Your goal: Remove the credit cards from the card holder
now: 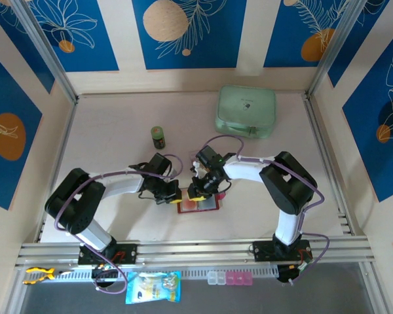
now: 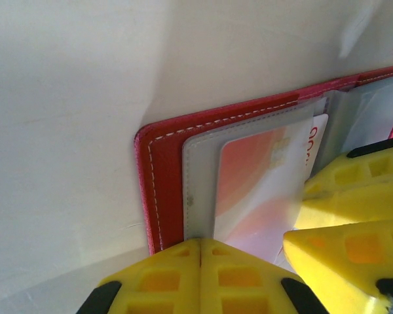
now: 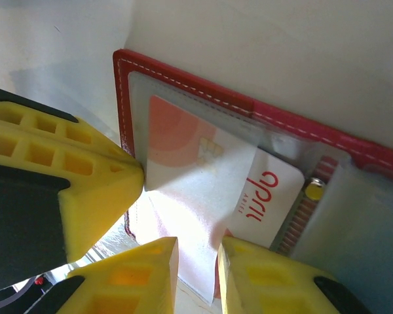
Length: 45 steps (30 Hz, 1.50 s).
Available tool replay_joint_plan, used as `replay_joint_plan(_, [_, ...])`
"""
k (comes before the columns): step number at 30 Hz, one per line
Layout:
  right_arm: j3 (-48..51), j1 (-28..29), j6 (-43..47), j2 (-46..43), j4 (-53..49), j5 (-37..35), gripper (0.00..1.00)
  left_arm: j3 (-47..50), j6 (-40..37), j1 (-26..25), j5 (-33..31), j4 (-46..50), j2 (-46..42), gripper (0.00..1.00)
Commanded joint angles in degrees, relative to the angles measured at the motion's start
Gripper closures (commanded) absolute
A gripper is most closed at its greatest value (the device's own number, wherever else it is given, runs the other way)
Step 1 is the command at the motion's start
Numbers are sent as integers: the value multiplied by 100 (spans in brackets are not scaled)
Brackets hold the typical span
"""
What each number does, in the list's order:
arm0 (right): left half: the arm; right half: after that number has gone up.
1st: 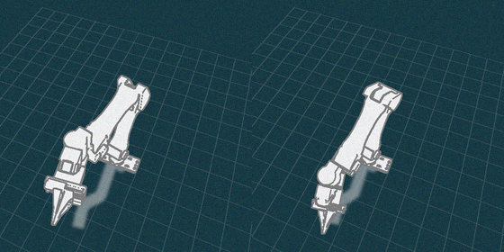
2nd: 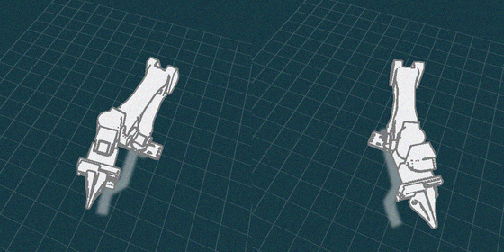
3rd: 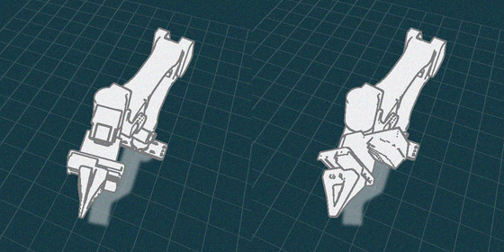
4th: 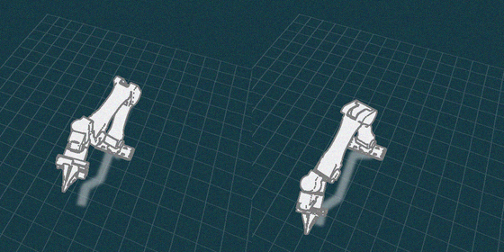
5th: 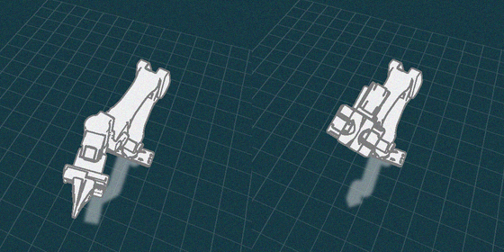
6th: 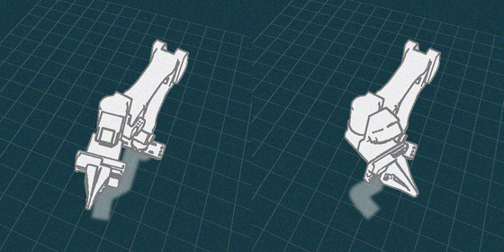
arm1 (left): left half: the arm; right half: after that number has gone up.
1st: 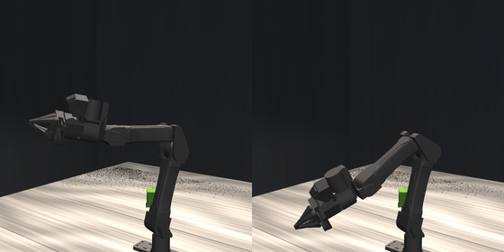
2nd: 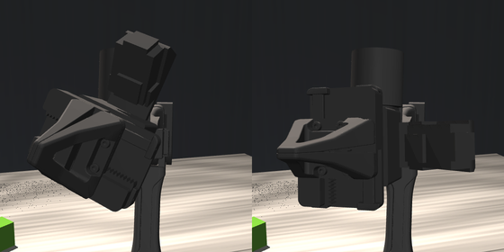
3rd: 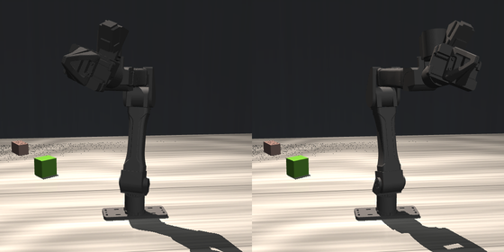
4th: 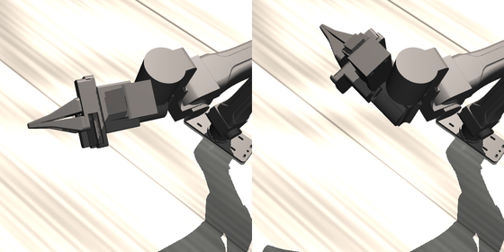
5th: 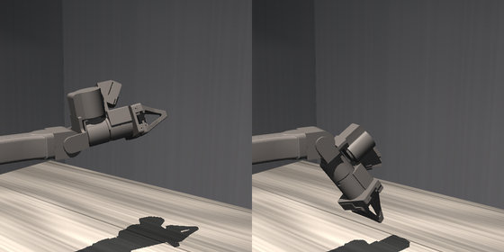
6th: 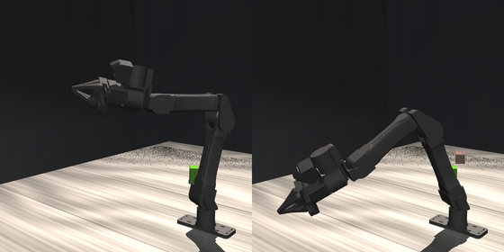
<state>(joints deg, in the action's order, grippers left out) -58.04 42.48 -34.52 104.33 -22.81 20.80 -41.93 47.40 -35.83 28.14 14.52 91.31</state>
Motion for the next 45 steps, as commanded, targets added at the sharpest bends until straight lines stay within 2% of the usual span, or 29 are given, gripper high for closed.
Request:
replay_joint_plan(1, [-175,60,168,129,-405,-47,76,-87,-152,46,-128,252,75,99])
replay_joint_plan(10, [-454,67,418,92,-958,-823,76,-122,-187,42,-126,286,73,99])
replay_joint_plan(23, [-268,51,414,-425,-487,-154,76,-451,-195,-44,-61,507,-236,98])
replay_joint_plan(33, [-8,-221,0,-563,-355,-229,76,-472,-144,-284,75,352,56,99])
replay_joint_plan(45, [43,-250,-63,-356,-328,-201,75,-325,-126,-314,9,311,373,100])
